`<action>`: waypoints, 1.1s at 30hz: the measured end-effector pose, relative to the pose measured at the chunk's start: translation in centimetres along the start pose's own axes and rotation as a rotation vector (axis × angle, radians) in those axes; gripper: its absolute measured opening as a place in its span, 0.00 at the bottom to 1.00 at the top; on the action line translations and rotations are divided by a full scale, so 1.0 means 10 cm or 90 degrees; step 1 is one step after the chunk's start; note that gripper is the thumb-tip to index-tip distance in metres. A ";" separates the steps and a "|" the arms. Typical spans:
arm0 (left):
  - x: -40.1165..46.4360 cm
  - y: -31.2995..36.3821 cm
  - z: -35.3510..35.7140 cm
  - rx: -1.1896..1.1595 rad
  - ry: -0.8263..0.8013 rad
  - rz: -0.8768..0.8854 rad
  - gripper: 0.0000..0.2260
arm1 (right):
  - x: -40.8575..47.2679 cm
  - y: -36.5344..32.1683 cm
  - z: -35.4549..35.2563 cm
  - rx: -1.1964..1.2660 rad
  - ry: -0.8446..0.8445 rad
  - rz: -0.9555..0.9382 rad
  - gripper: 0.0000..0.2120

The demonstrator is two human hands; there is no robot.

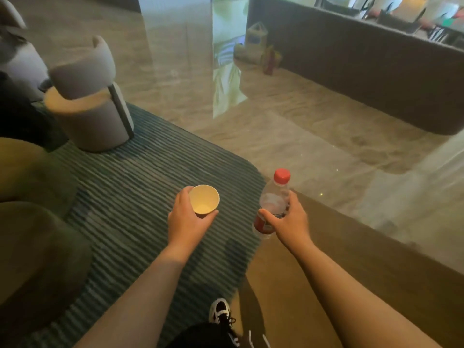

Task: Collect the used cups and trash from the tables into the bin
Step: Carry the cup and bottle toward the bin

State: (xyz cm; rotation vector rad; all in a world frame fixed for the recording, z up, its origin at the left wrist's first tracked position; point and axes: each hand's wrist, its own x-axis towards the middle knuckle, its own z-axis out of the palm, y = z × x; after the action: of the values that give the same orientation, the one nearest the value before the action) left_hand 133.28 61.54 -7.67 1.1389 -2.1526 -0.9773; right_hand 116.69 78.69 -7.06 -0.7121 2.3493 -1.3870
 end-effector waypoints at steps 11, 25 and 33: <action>2.46 0.15 0.56 0.034 0.048 -0.001 0.35 | 2.75 -0.46 0.52 0.003 -0.043 -0.029 0.28; 6.24 0.47 1.46 0.072 0.180 -0.092 0.33 | 7.06 -0.94 1.32 -0.023 -0.163 -0.057 0.32; 7.94 0.50 1.65 0.086 0.233 -0.128 0.34 | 8.75 -1.37 1.87 -0.016 -0.228 -0.074 0.30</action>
State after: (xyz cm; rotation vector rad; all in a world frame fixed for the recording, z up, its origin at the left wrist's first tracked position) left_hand 78.15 1.87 -5.57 1.4943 -1.8567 -0.6478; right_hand 57.48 10.23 -5.85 -1.0245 2.0749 -1.1604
